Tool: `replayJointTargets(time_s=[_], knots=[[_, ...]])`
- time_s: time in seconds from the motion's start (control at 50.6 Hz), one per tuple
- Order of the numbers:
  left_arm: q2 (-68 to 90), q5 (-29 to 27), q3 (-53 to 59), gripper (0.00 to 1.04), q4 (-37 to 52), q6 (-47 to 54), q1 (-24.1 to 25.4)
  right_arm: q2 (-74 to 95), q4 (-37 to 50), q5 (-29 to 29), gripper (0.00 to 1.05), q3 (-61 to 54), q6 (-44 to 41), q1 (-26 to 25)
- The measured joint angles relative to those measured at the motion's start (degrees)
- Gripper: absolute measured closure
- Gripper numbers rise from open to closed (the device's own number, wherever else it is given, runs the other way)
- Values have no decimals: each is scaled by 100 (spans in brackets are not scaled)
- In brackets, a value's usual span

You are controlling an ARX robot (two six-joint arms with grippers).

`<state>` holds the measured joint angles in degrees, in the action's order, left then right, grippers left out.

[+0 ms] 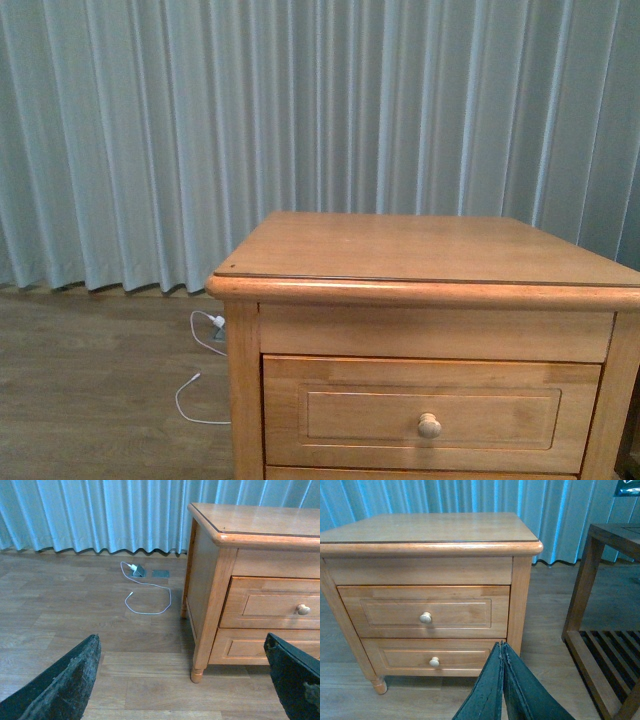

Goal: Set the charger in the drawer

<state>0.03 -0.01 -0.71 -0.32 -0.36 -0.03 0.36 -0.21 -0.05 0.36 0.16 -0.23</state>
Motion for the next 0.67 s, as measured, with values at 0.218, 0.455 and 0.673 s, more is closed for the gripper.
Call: replayJointTargets(time_s=[0.218,0.455,0.673], knots=[[0,0,0,6,0,0,0,-13,0,0,103,0,2,0],[0,0,0,6,0,0,0,-13,0,0,72,0,-7,0],[0,0,0,6,0,0,0,-13,0,0,33,0,-4,0]])
